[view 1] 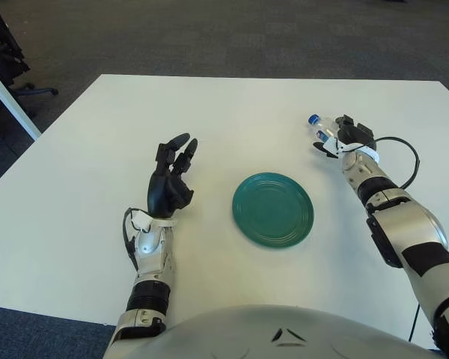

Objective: Put the bottle into the plate.

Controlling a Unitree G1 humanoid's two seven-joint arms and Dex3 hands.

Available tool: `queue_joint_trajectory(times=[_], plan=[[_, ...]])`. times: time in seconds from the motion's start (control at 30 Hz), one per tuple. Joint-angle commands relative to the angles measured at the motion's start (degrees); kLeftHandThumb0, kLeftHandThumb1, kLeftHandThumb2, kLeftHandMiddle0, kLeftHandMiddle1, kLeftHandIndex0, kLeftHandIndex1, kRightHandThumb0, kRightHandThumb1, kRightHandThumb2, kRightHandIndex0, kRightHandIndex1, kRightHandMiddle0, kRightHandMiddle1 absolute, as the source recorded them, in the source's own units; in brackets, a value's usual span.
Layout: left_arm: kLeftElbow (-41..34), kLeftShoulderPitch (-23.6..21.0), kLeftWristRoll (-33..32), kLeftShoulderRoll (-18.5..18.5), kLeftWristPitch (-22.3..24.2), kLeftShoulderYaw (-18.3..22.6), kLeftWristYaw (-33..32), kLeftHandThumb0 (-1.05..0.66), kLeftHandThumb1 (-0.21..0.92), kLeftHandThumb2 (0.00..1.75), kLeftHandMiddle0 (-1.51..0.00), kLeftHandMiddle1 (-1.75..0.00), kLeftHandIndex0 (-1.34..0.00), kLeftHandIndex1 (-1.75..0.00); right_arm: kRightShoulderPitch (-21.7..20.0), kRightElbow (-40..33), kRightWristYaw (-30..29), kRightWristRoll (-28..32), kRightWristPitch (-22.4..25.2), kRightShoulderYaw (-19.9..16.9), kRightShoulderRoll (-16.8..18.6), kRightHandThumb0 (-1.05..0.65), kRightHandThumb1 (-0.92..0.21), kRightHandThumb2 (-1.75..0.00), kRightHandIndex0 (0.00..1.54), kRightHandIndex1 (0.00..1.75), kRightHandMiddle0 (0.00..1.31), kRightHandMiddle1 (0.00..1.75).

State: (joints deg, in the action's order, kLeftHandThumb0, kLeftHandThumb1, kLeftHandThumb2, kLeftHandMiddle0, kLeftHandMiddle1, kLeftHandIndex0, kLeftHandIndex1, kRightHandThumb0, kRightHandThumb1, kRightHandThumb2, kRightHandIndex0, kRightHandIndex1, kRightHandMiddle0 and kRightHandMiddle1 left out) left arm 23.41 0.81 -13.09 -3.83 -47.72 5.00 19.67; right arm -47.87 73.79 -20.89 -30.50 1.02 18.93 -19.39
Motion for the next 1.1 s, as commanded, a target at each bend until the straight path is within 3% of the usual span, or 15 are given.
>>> queue_joint_trajectory(times=[0.0, 0.1, 0.17, 0.27, 0.3, 0.33, 0.37, 0.43, 0.47, 0.5, 0.53, 0.67, 1.07], plan=[[4.4, 7.3, -2.0, -2.4, -0.1, 0.0, 0.1, -0.7, 0.92, 1.01, -0.46, -0.03, 0.0, -0.92, 0.7, -0.8, 0.0, -0.3, -0.4, 0.4, -0.7, -1.05, -0.92, -0.32, 0.38, 0.11, 0.0, 0.91], [4.0, 7.6, -2.0, -2.7, 0.0, 0.0, -0.1, -0.7, 0.92, 1.01, -0.47, -0.03, 0.0, -0.93, 1.3, -0.8, -0.9, -0.5, -1.2, 0.5, -0.9, -1.03, -0.92, -0.28, 0.4, 0.14, 0.0, 1.08], [3.7, 7.8, -2.1, -2.8, 0.1, 0.0, -0.1, -0.71, 0.92, 1.01, -0.47, -0.03, 0.0, -0.93, 1.5, -0.7, -1.3, -0.6, -1.7, 0.7, -1.1, -1.0, -0.92, -0.25, 0.38, 0.27, 0.0, 1.23], [3.3, 8.0, -2.3, -3.0, 0.1, 0.0, -0.1, -0.72, 0.92, 1.01, -0.48, -0.04, 0.0, -0.94, 1.6, -0.6, -1.6, -0.7, -2.3, 0.8, -1.4, -0.89, -0.92, -0.16, 0.31, 0.75, 0.0, 1.5], [3.2, 8.0, -2.5, -3.0, 0.2, 0.0, 0.0, -0.71, 0.92, 1.01, -0.48, -0.04, 0.0, -0.95, 1.6, -0.6, -1.8, -0.7, -2.5, 0.8, -1.6, -0.87, -0.92, -0.15, 0.3, 0.83, 0.0, 1.54], [3.2, 8.1, -2.6, -3.1, 0.2, 0.0, 0.1, -0.71, 0.92, 1.0, -0.48, -0.04, 0.0, -0.95, 1.6, -0.5, -1.9, -0.7, -2.7, 0.8, -1.7, -0.82, -0.91, -0.14, 0.36, 1.04, 0.07, 1.61], [3.1, 8.1, -2.9, -3.2, 0.3, 0.0, 0.2, -0.71, 0.92, 1.0, -0.49, -0.04, 0.0, -0.96, 1.7, -0.5, -2.1, -0.6, -3.2, 0.7, -1.8, -0.8, -0.9, -0.13, 0.38, 1.11, 0.09, 1.64], [3.0, 8.2, -3.3, -3.2, 0.4, -0.1, 0.5, -0.7, 0.92, 1.0, -0.49, -0.04, 0.0, -0.96, 1.8, -0.5, -2.4, -0.4, -4.0, 0.6, -2.1, -0.7, -0.88, -0.12, 0.46, 1.37, 0.28, 1.7], [2.9, 8.2, -3.5, -3.3, 0.4, -0.1, 0.6, -0.7, 0.92, 1.0, -0.49, -0.04, 0.0, -0.97, 1.9, -0.5, -2.5, -0.3, -4.3, 0.5, -2.2, -0.65, -0.81, -0.31, 0.47, 1.45, 0.32, 1.7], [2.9, 8.3, -3.6, -3.3, 0.5, -0.2, 0.6, -0.7, 0.92, 1.0, -0.49, -0.04, 0.0, -0.97, 2.0, -0.5, -2.5, -0.1, -4.7, 0.3, -2.3, -0.58, -0.66, -0.62, 0.49, 1.55, 0.4, 1.72], [2.8, 8.3, -3.7, -3.3, 0.5, -0.2, 0.7, -0.7, 0.92, 1.0, -0.49, -0.04, 0.0, -0.97, 2.0, -0.5, -2.5, 0.0, -5.0, 0.2, -2.4, -0.37, -0.52, -0.85, 0.59, 1.49, 0.44, 1.73], [2.7, 8.5, -4.1, -3.4, 0.7, -0.3, 0.6, -0.7, 0.92, 1.0, -0.5, -0.05, 0.0, -0.98, 2.4, -0.7, -3.2, 1.9, -6.8, -1.7, -2.3, -0.08, -0.27, -1.26, 0.73, 1.49, 0.51, 1.74], [2.8, 8.3, -5.6, -3.9, 1.0, 0.0, 1.4, -0.71, 0.92, 0.98, -0.52, -0.06, 0.0, -1.01, 2.6, -0.7, -4.6, 3.5, -8.2, -4.2, -2.1, -0.01, -0.07, -1.55, 0.84, 1.58, 0.6, 1.75]])
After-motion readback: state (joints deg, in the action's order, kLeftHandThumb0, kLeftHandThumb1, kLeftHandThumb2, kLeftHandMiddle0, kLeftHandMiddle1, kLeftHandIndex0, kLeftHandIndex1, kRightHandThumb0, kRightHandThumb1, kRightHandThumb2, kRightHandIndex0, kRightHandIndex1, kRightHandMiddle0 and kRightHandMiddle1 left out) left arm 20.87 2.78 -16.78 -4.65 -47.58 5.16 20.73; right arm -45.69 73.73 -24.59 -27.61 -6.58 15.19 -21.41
